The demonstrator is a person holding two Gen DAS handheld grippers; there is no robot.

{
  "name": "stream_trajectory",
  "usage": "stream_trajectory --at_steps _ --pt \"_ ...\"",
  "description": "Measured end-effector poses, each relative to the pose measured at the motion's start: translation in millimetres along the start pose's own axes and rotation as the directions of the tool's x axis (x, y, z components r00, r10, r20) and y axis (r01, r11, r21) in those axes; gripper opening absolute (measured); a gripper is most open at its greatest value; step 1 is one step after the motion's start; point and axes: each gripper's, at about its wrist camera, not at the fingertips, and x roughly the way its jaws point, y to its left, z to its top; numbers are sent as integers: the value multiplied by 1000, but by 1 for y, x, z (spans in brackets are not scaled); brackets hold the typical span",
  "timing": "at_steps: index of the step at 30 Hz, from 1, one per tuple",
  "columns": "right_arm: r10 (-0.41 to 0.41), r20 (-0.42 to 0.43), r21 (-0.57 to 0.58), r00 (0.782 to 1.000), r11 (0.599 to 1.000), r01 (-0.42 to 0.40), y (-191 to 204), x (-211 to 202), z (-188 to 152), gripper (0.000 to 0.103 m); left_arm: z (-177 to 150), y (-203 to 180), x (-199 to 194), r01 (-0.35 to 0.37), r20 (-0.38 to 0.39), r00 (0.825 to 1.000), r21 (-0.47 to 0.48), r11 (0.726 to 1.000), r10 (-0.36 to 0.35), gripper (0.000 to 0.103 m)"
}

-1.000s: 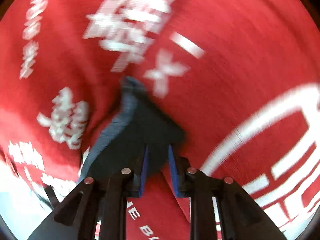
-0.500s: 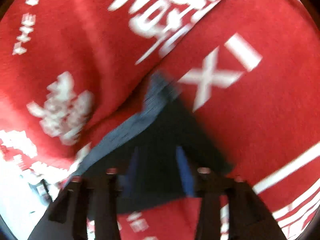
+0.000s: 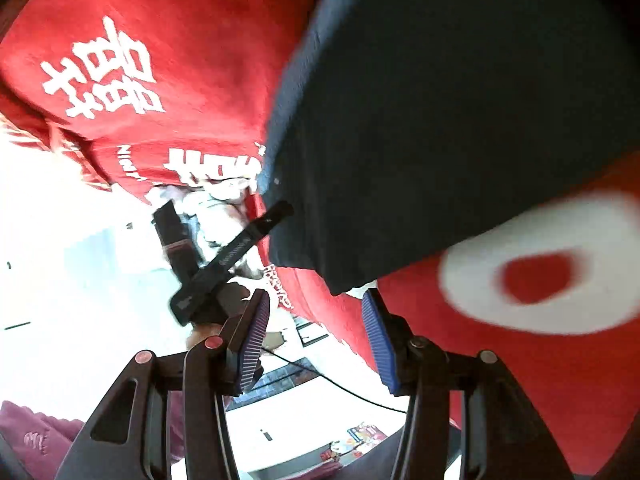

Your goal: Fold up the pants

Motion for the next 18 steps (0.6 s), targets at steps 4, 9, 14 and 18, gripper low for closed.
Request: stream_trajectory --at_steps 4,9,14,18 --pt "-32 65 56 997 998 28 -9 32 -16 53 -9 35 28 47 2 999 16 999 -47 101" --pt "-23 200 98 980 995 3 -6 22 -20 53 -14 49 36 148 12 989 -4 989 -148 103" --pt "-81 217 117 973 992 56 3 22 -11 35 -14 52 37 161 27 987 0 987 -161 103" --pt "-127 213 84 969 990 111 18 35 -9 29 -14 59 44 171 31 985 5 985 -171 103"
